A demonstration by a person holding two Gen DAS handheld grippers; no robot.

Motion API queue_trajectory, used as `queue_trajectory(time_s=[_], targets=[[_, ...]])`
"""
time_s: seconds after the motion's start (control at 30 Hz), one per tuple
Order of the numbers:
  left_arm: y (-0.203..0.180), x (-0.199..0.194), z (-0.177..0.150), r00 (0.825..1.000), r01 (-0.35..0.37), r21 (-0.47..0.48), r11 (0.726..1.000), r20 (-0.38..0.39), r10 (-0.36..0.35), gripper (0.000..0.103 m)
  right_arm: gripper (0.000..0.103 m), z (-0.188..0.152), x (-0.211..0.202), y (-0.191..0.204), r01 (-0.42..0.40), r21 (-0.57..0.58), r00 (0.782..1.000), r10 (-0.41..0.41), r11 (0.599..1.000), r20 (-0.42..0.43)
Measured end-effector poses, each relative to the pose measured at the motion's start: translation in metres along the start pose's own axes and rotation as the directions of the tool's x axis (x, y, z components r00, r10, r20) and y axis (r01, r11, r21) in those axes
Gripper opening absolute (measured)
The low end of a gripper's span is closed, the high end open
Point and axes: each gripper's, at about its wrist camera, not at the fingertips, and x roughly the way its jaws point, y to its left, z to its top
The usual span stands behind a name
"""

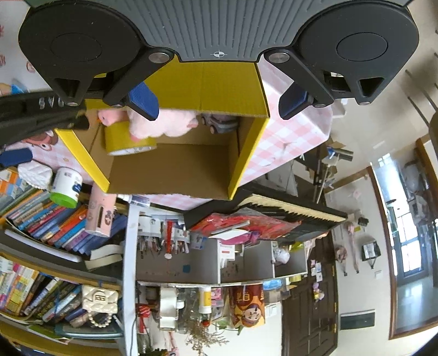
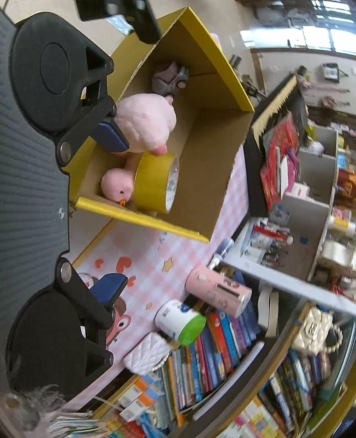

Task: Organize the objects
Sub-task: 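Withdraw both tools from the box toward the eraser and blue cloth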

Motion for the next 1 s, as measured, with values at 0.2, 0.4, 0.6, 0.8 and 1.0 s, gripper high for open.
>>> queue_trajectory(time_s=[0.2, 0.4, 0.6, 0.8, 1.0], targets=[[0.007, -0.012, -0.013, 1.0, 0.005, -0.019, 1.0, -0.022, -0.005, 0.096, 0.096, -0.012, -0.017, -0.005, 0.034, 0.079, 0.999, -0.037, 0.996, 0.029], [0.011, -0.025, -0.015, 1.0, 0.005, -0.014, 1.0, -0.001, -0.005, 0.096, 0.096, -0.024, -0.03, -0.006, 0.046, 0.146, 0.998, -0.05, 0.988, 0.024], [0.011, -0.031, -0.013, 1.0, 0.01, 0.003, 1.0, 0.016, -0.01, 0.096, 0.096, -0.037, -0.05, 0.002, 0.06, 0.199, 0.996, -0.072, 0.978, 0.058], [0.009, -0.036, -0.019, 1.0, -0.013, 0.024, 1.0, -0.016, 0.013, 0.096, 0.1, -0.052, -0.069, 0.012, 0.13, 0.296, 0.987, -0.152, 0.946, 0.051], [0.009, -0.044, -0.032, 0.996, -0.058, 0.048, 0.997, -0.062, 0.061, 0.096, 0.102, -0.071, -0.078, 0.043, 0.248, 0.258, 0.967, -0.253, 0.934, -0.015]])
